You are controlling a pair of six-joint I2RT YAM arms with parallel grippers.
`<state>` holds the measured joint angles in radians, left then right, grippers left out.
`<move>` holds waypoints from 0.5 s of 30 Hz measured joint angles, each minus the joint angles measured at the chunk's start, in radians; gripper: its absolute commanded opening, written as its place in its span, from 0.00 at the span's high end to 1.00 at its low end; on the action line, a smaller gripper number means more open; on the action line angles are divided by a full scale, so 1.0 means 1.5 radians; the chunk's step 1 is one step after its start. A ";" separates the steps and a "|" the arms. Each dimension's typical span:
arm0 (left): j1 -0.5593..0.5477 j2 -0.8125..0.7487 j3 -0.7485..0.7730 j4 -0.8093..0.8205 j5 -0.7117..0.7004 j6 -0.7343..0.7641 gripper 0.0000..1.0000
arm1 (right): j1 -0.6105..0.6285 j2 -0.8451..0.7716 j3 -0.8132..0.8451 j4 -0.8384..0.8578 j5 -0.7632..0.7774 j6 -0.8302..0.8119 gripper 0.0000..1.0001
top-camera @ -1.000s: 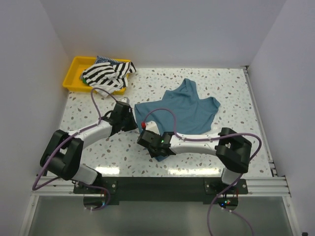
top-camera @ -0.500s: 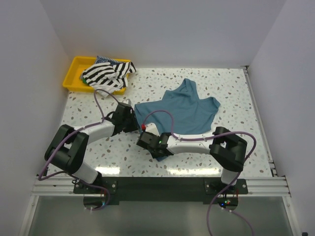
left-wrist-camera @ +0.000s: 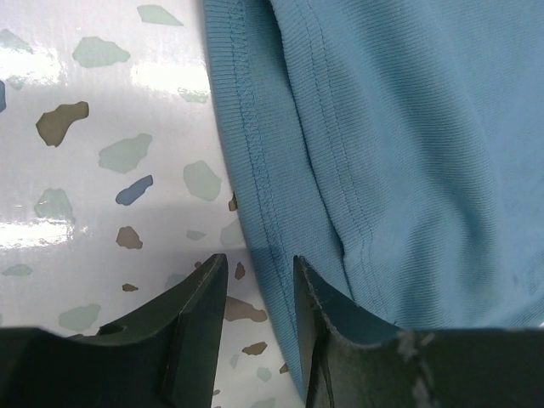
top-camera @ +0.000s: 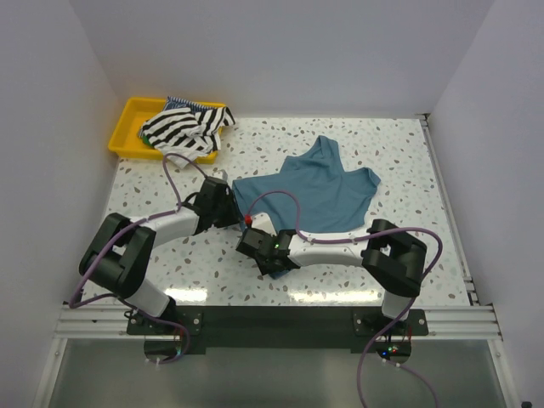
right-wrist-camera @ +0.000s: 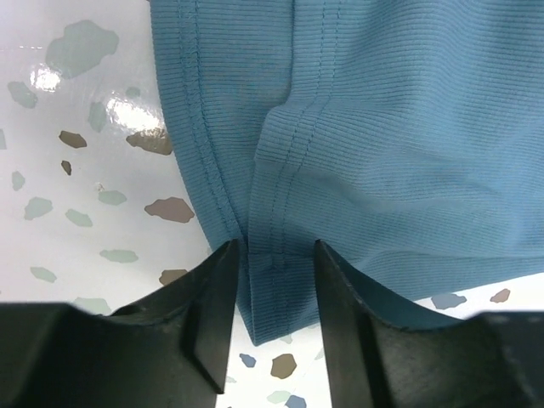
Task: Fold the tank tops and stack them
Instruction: Flatten the tank top out
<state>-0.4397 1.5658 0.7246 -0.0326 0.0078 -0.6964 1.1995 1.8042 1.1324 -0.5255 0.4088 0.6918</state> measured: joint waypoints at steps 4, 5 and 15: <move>0.000 0.005 0.003 0.004 -0.003 0.000 0.58 | 0.000 0.000 0.000 0.003 -0.001 -0.001 0.54; -0.001 0.008 0.005 0.006 -0.005 0.000 0.59 | 0.000 0.000 -0.001 0.004 -0.001 -0.001 0.55; -0.006 0.070 0.065 0.006 -0.058 -0.001 0.80 | 0.000 0.000 -0.017 0.025 -0.002 0.003 0.76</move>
<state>-0.4492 1.6711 0.8223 -0.0238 -0.0788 -0.6971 1.1995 1.8046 1.1069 -0.4873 0.4065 0.6964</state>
